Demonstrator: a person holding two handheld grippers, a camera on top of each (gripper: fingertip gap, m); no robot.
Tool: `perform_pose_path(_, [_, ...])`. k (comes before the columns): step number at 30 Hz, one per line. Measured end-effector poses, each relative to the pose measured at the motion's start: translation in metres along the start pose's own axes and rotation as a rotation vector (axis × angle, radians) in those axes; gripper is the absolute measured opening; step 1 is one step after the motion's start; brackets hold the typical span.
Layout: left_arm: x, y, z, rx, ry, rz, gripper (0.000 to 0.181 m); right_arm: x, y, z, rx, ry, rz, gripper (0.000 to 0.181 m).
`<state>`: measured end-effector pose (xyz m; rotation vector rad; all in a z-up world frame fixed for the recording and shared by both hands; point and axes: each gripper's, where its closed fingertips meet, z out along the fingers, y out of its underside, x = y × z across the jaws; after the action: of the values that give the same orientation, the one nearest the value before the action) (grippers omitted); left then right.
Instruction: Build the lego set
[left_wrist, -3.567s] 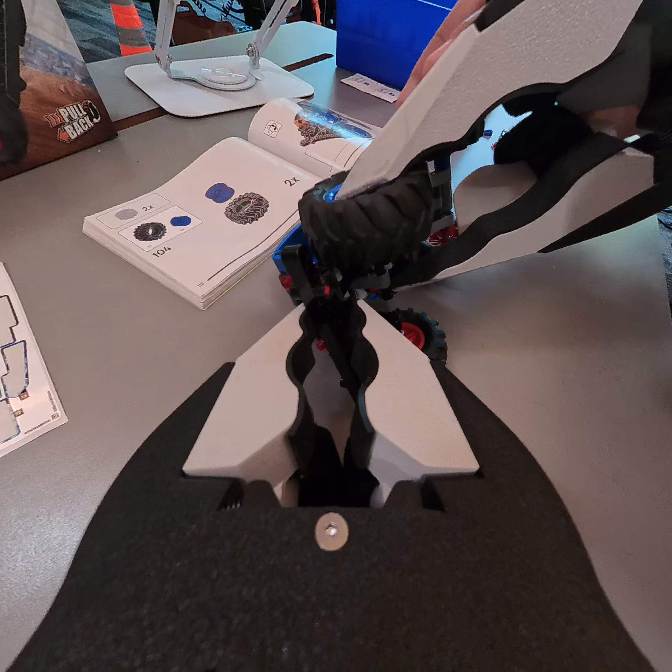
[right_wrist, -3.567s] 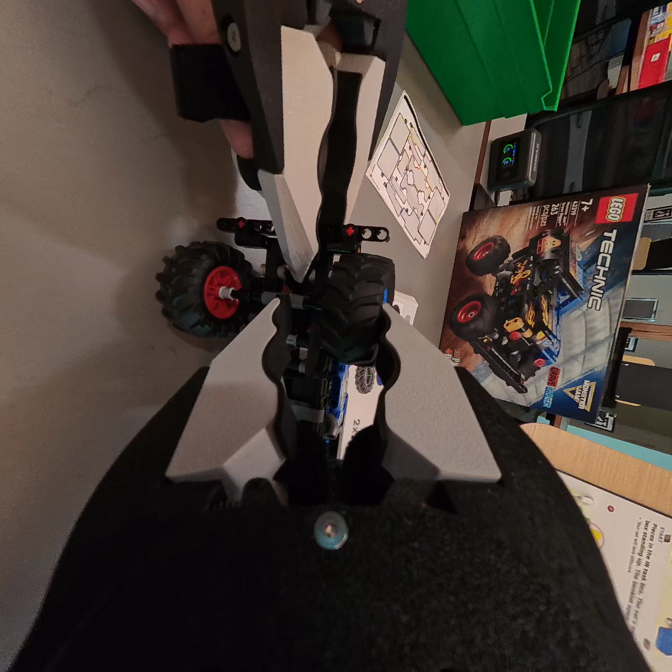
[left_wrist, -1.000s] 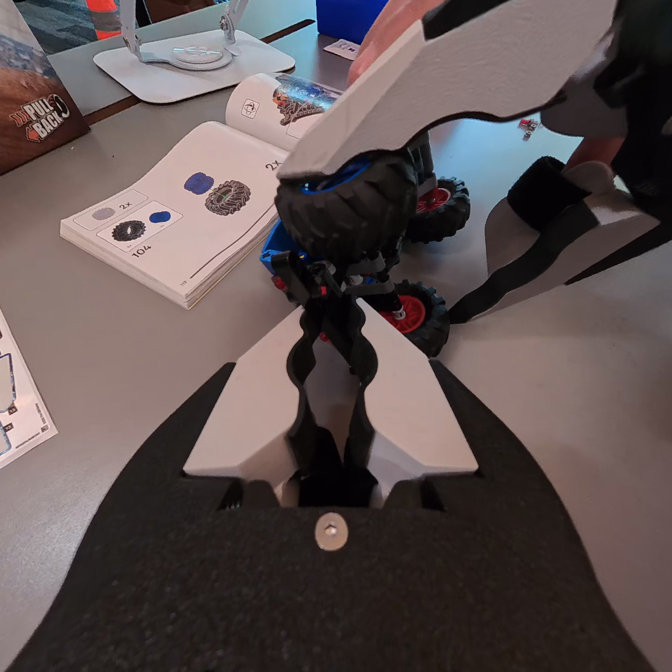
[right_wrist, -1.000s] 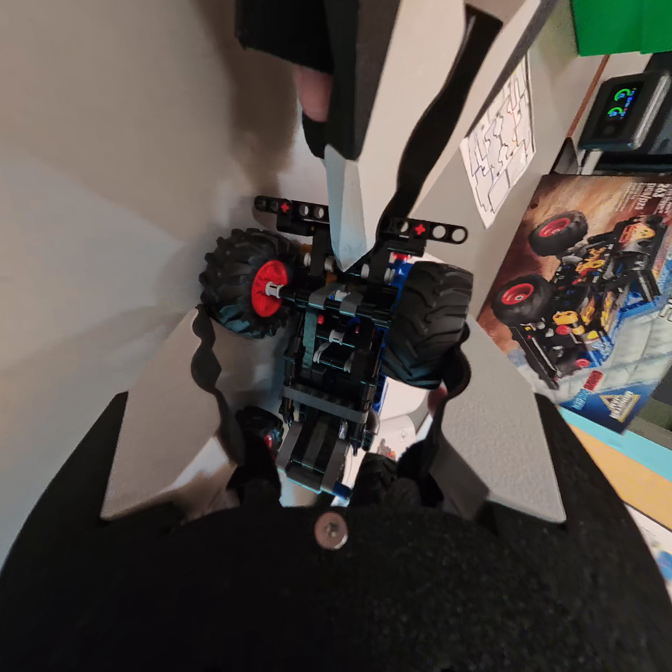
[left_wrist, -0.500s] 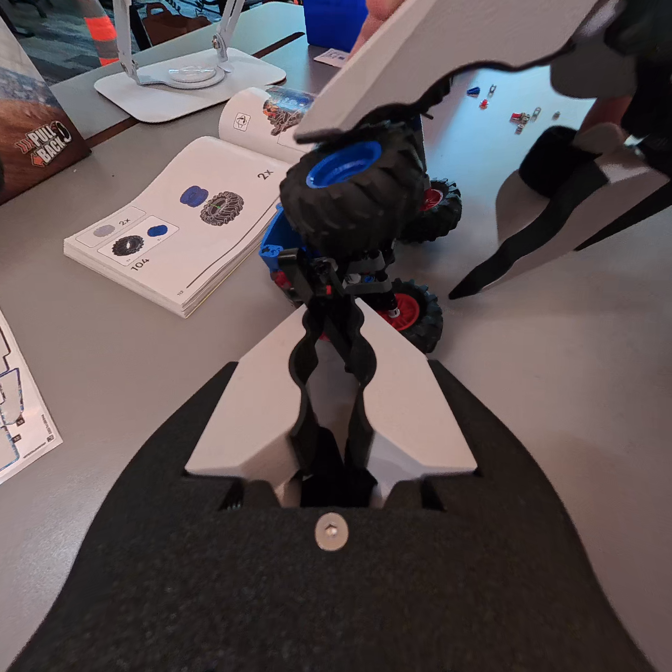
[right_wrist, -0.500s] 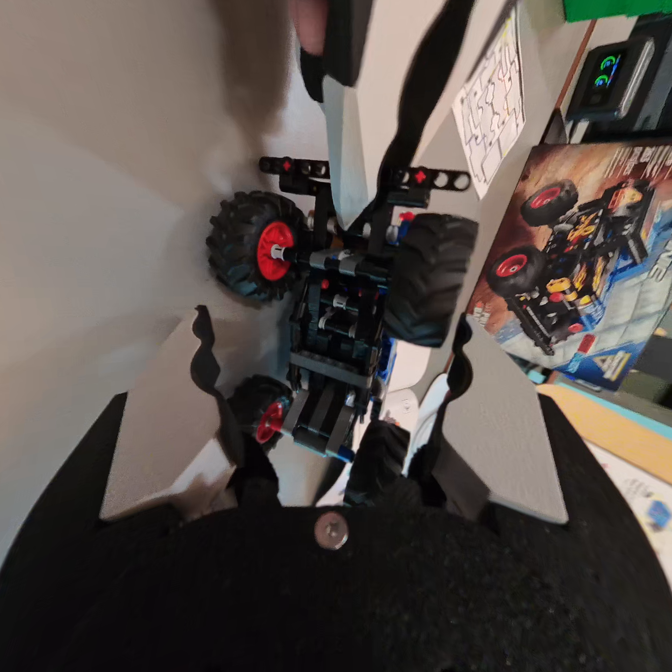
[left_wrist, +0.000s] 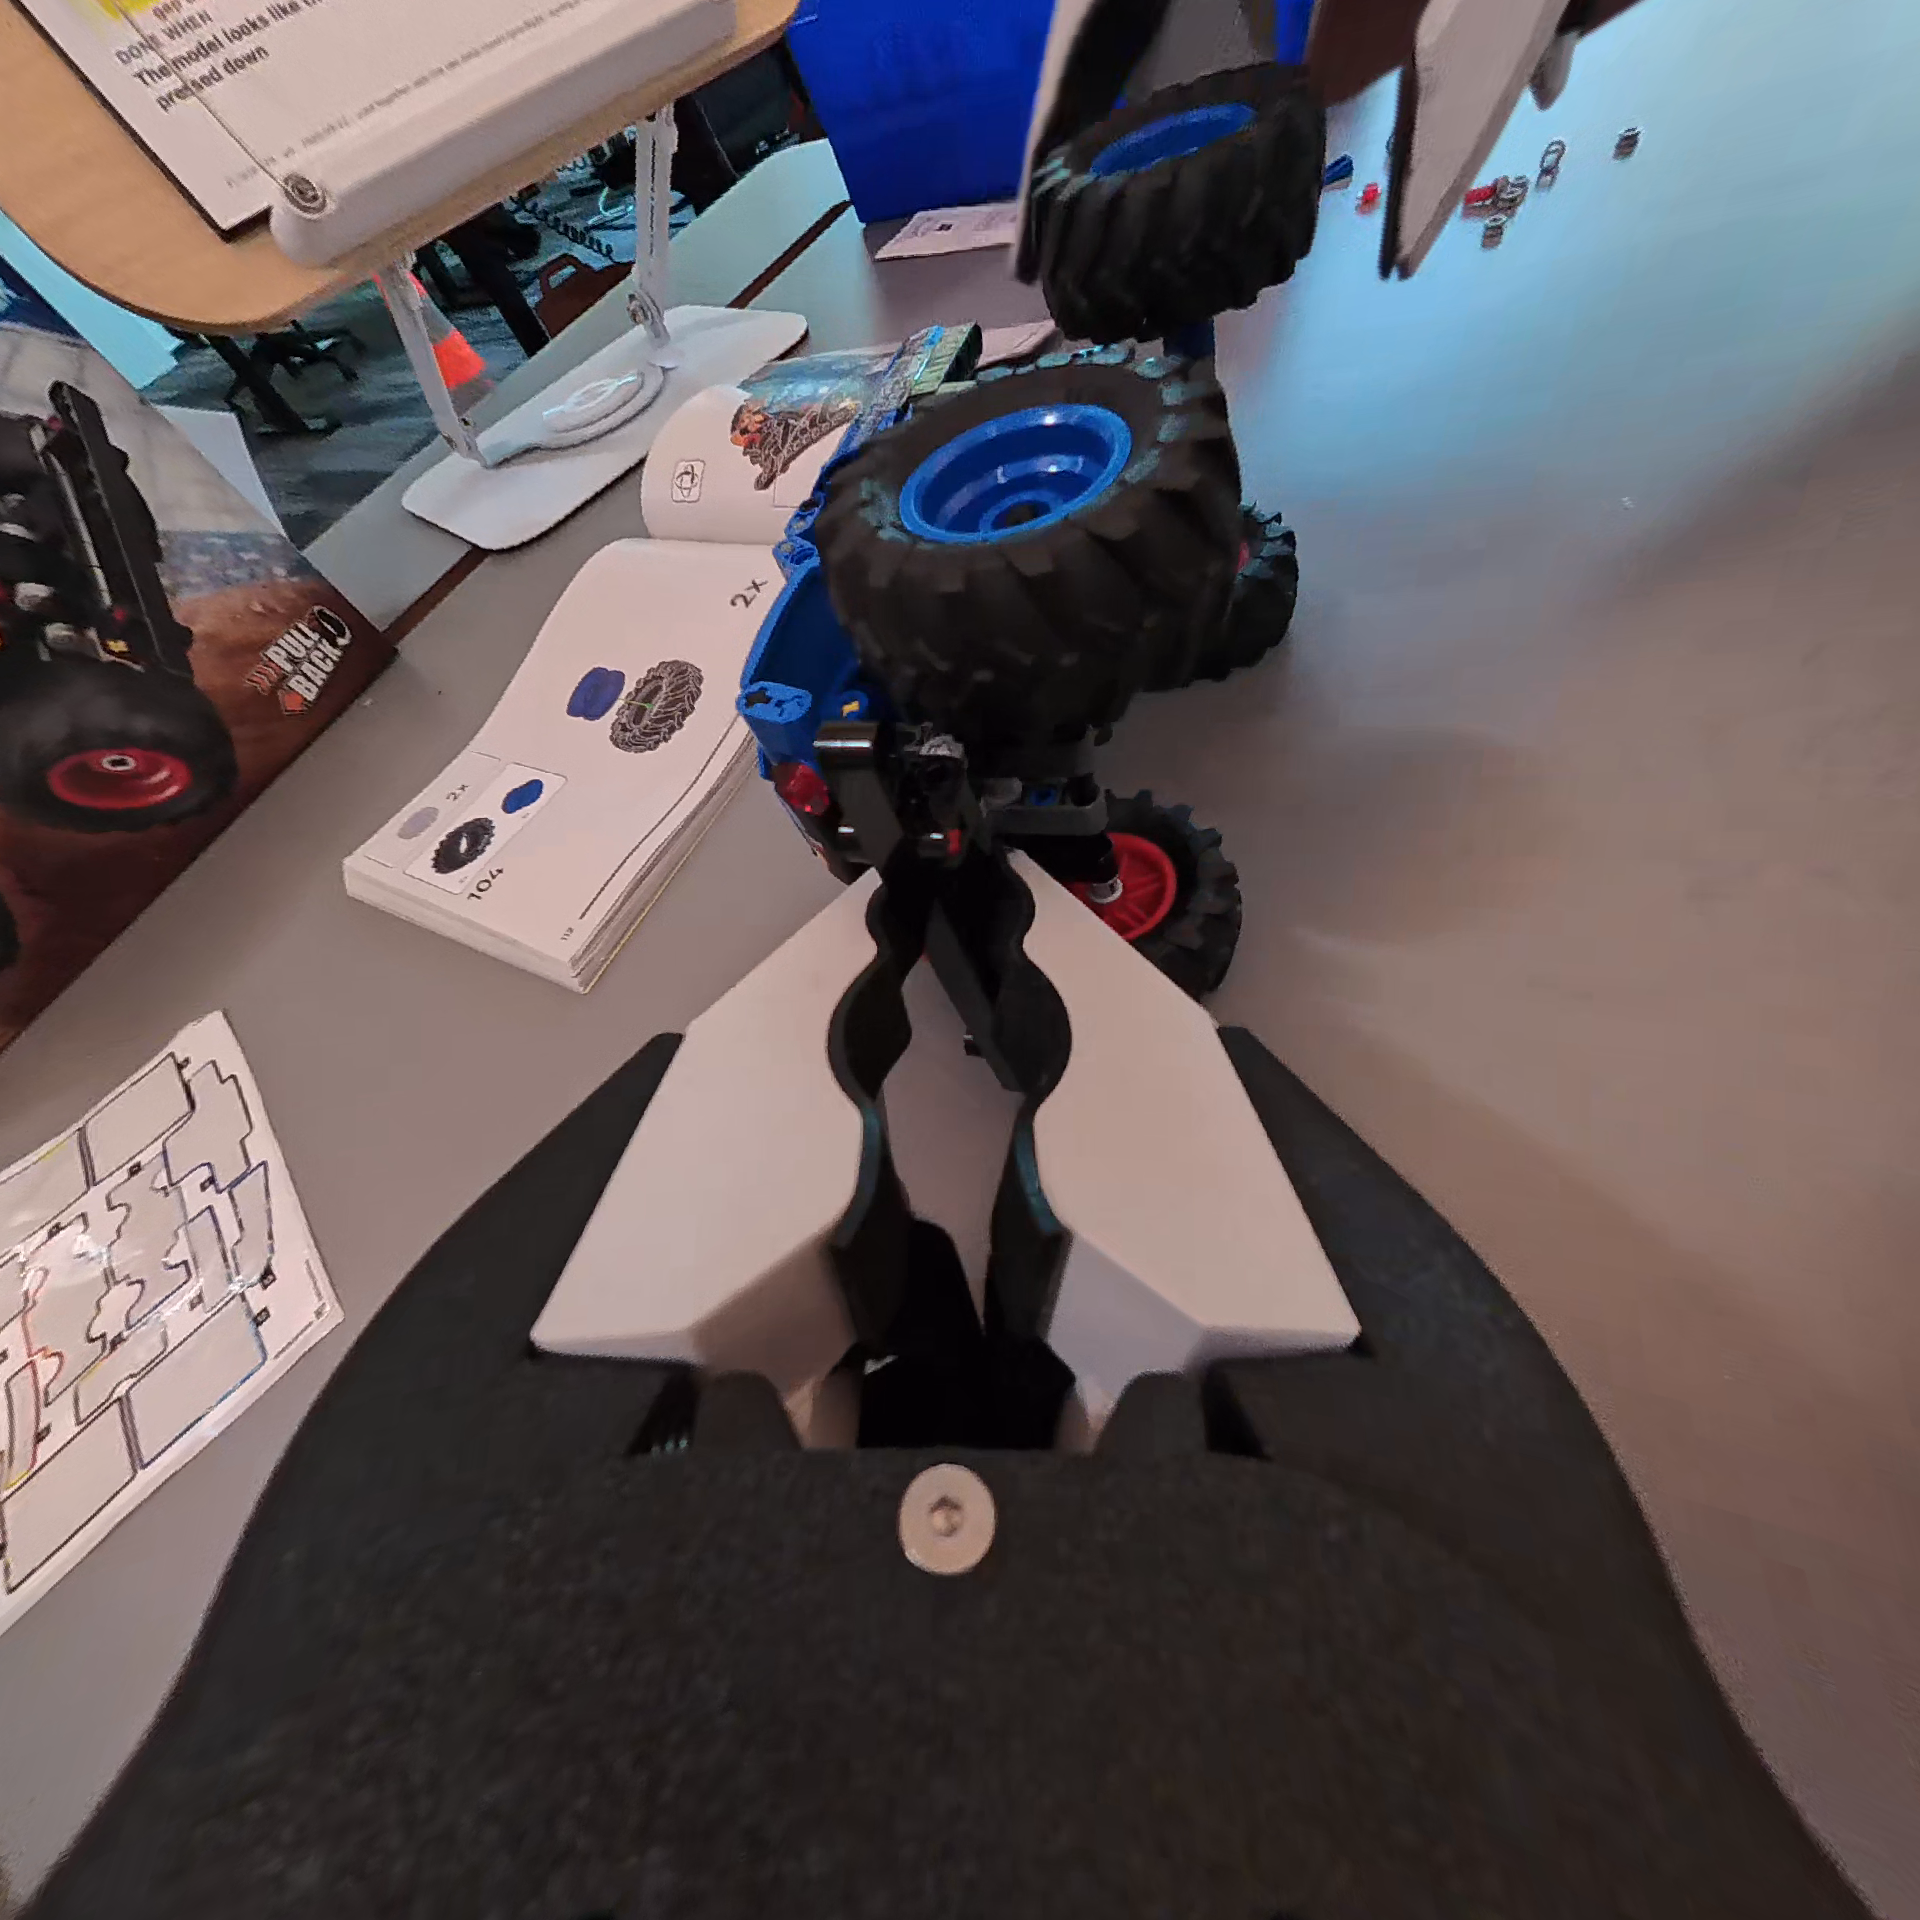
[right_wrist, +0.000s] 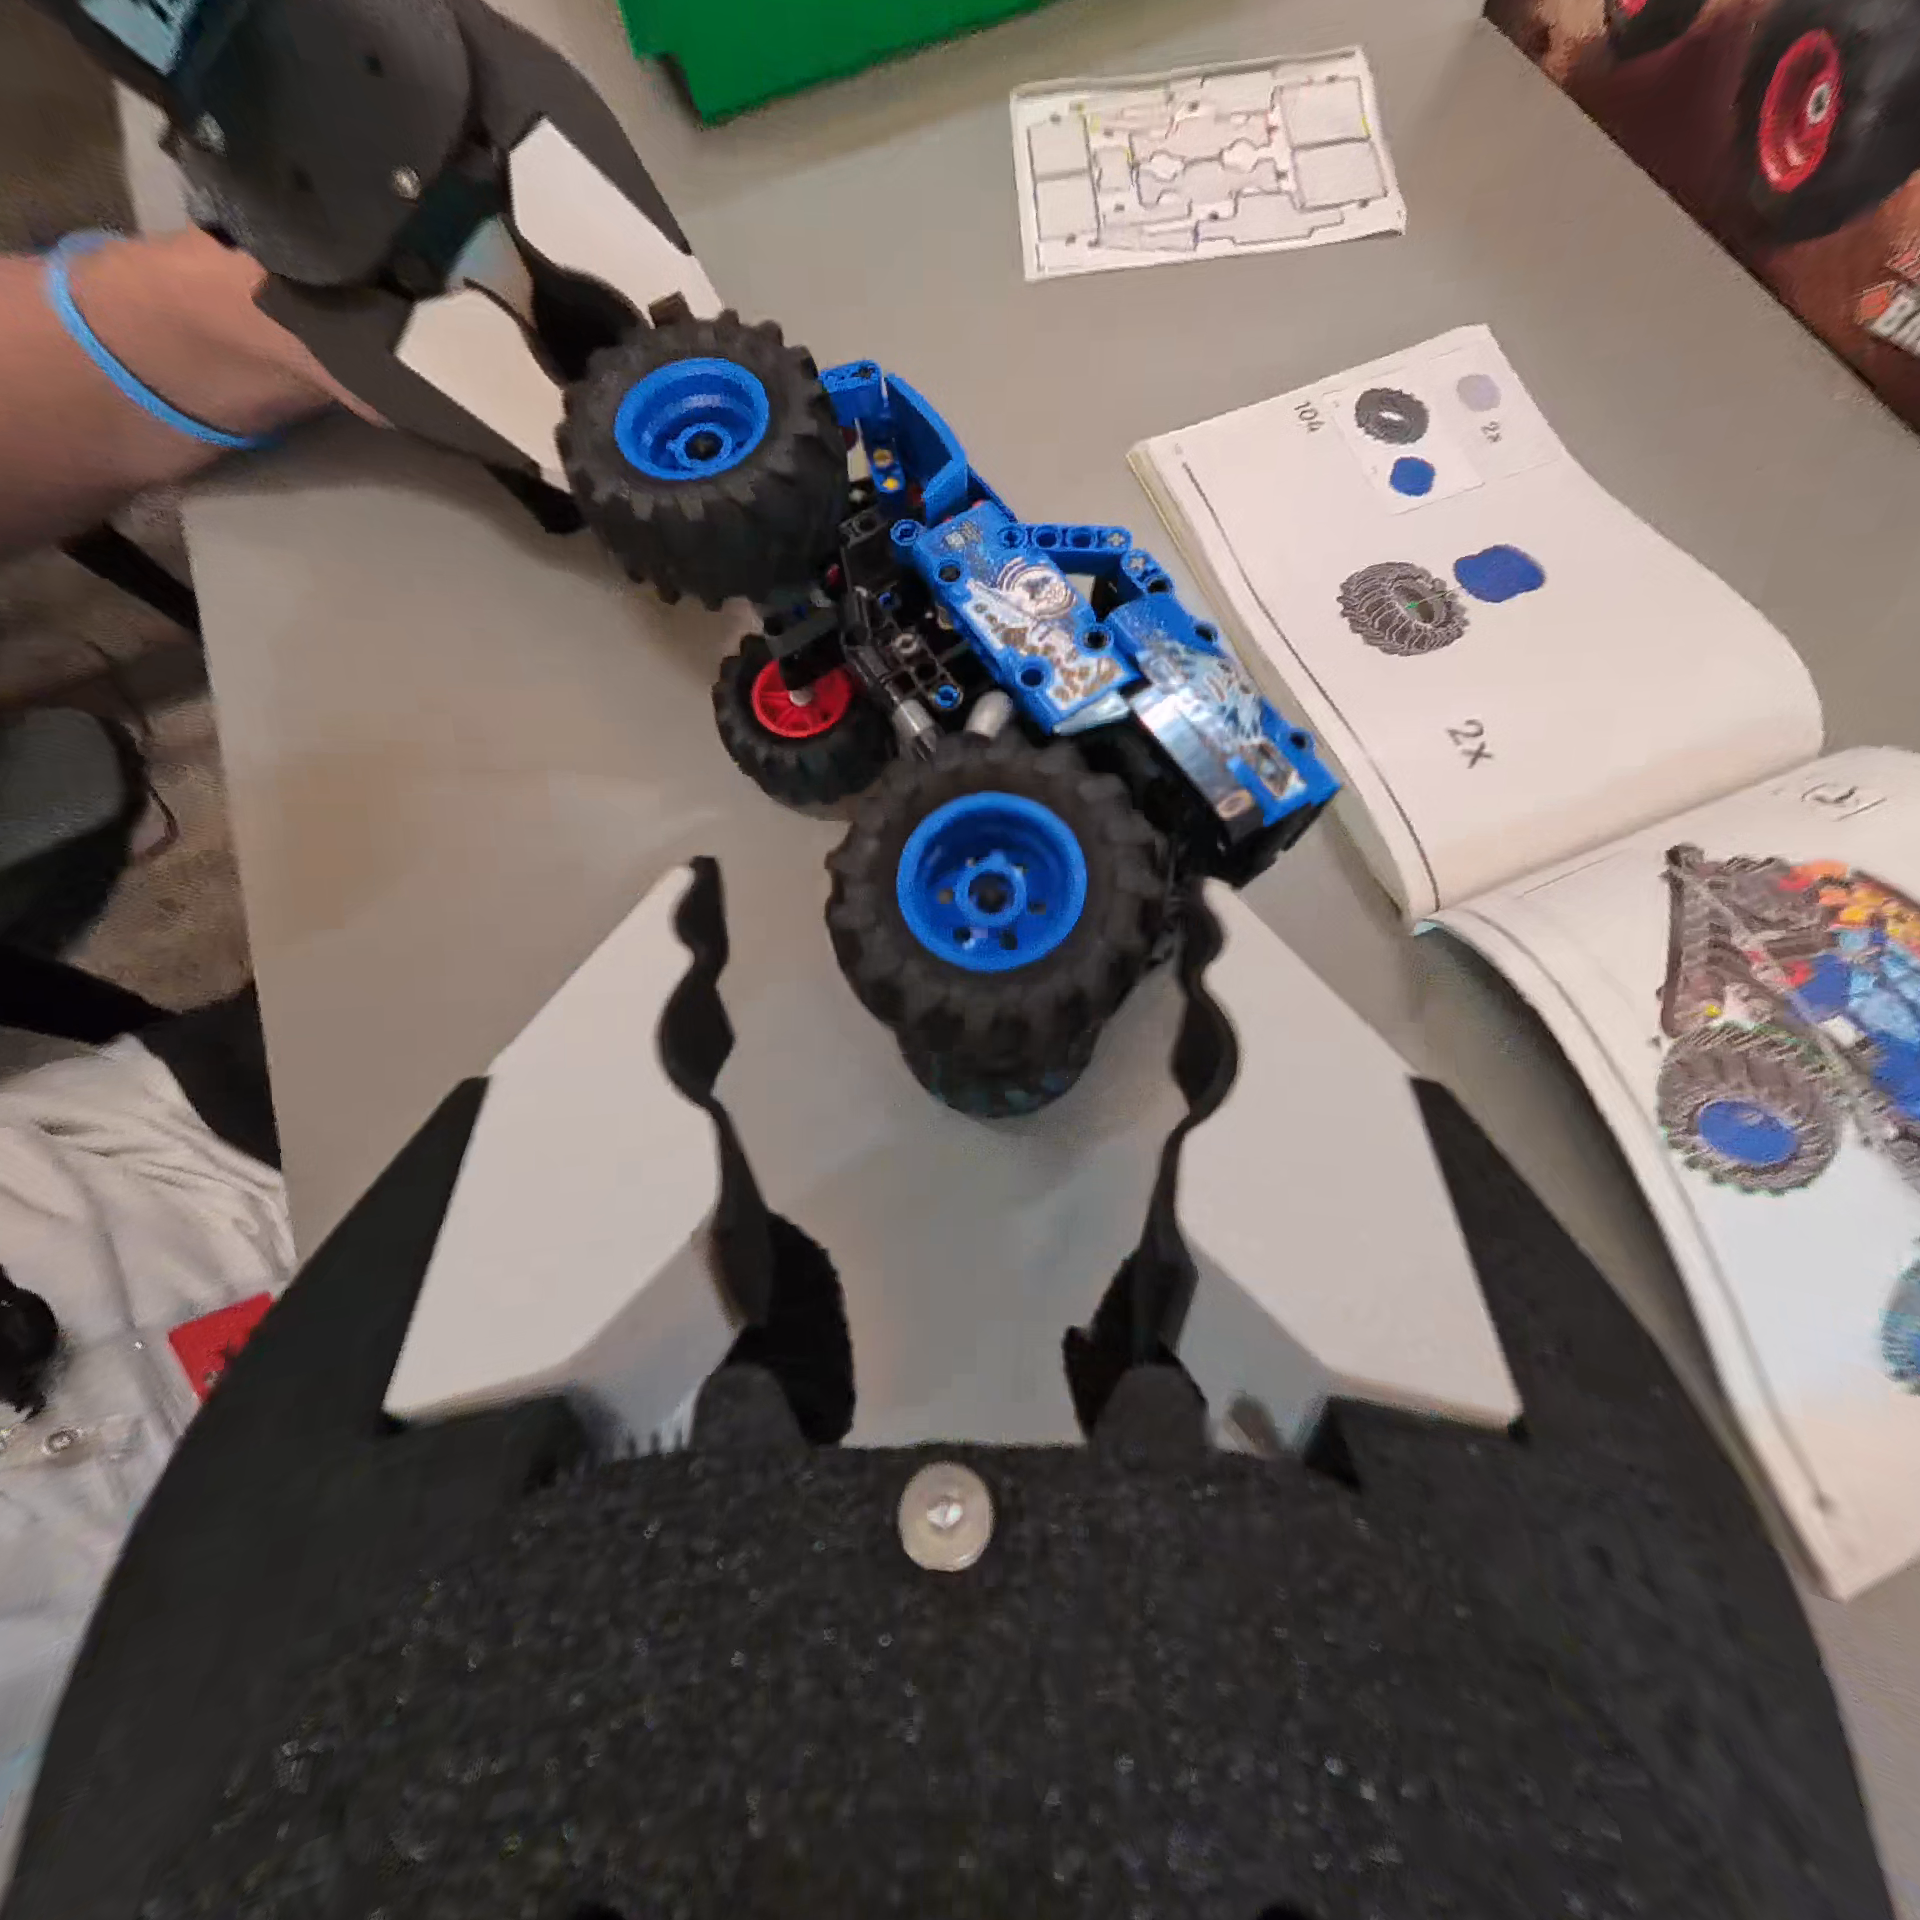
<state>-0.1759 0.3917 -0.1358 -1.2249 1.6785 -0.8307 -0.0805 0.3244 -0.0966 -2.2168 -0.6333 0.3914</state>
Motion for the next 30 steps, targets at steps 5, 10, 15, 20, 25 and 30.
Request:
perform_pose_path(5, [0.0,0.0,0.0,0.004,-0.006,0.009,0.009,-0.003,0.004,-0.004,0.092,0.061,-0.025,0.079])
perform_pose_path(10, [-0.001,0.0,0.0,-0.007,-0.023,-0.017,0.01,0.005,-0.01,-0.008,0.2,0.198,-0.124,0.072])
perform_pose_path(15, [-0.002,0.0,0.0,-0.018,-0.068,0.002,0.013,0.011,0.004,0.013,0.198,0.147,-0.038,0.065])
perform_pose_path(20, [0.0,-0.011,-0.017,0.028,-0.009,-0.173,0.054,0.014,0.009,0.018,0.215,0.175,-0.04,0.063])
perform_pose_path(25, [-0.005,-0.054,-0.027,0.22,0.109,-0.308,0.068,0.014,0.008,0.017,0.232,0.132,-0.013,0.062])
perform_pose_path(30, [-0.003,-0.059,-0.005,0.165,0.142,-0.279,0.062,0.017,0.002,0.007,0.302,0.09,0.05,0.076])
